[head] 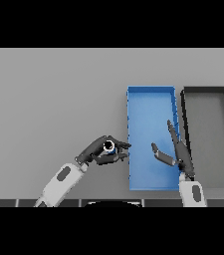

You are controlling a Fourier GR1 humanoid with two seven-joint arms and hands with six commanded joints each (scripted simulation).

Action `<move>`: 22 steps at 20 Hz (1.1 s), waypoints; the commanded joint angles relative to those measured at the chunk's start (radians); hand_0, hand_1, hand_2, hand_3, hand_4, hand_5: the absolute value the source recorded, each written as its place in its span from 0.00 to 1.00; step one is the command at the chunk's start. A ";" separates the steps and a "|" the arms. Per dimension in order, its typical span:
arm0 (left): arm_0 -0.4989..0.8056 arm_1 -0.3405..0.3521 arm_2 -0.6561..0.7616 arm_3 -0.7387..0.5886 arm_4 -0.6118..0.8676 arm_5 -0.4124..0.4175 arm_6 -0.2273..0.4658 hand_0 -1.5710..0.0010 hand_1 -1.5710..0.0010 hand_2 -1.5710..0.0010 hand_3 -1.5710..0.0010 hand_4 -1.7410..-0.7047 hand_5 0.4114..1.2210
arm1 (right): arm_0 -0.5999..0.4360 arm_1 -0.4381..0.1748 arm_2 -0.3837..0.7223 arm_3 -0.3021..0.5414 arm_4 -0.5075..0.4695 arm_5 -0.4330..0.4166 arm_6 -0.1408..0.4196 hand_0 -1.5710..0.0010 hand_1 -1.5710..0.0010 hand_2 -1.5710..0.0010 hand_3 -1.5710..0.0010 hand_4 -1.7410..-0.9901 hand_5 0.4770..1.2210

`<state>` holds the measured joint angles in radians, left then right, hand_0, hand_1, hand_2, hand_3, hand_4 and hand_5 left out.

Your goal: Pick up the blue pipe and place it into the blue bin.

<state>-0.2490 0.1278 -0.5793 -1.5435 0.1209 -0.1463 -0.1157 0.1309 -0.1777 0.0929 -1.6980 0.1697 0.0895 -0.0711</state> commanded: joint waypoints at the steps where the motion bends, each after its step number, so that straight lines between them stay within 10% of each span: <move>1: -0.003 0.009 -0.002 -0.017 0.003 -0.006 0.017 0.01 0.01 0.01 0.08 0.02 0.99 | -0.004 0.003 0.001 0.012 0.006 -0.003 0.009 1.00 1.00 1.00 1.00 0.62 0.28; 15: -0.006 0.015 -0.015 -0.067 0.004 -0.004 0.111 0.00 0.00 0.00 0.08 0.01 1.00 | -0.059 -0.038 -0.024 0.025 -0.028 0.031 -0.025 1.00 1.00 1.00 1.00 0.70 0.28; 18: -0.016 0.013 -0.011 -0.063 0.007 -0.009 0.112 0.00 0.00 0.00 0.08 0.01 1.00 | -0.067 -0.056 -0.034 -0.032 -0.201 0.166 -0.052 1.00 1.00 1.00 1.00 0.68 0.19; 22: -0.019 0.023 -0.010 -0.076 0.018 -0.022 0.124 0.00 0.00 0.00 0.08 0.01 1.00 | -0.114 -0.133 -0.022 -0.161 -0.443 0.315 0.101 1.00 1.00 1.00 1.00 0.60 0.07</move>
<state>-0.2687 0.1509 -0.5887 -1.6196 0.1412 -0.1702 0.0082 0.0164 -0.3111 0.0709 -1.8600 -0.2734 0.4063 0.0255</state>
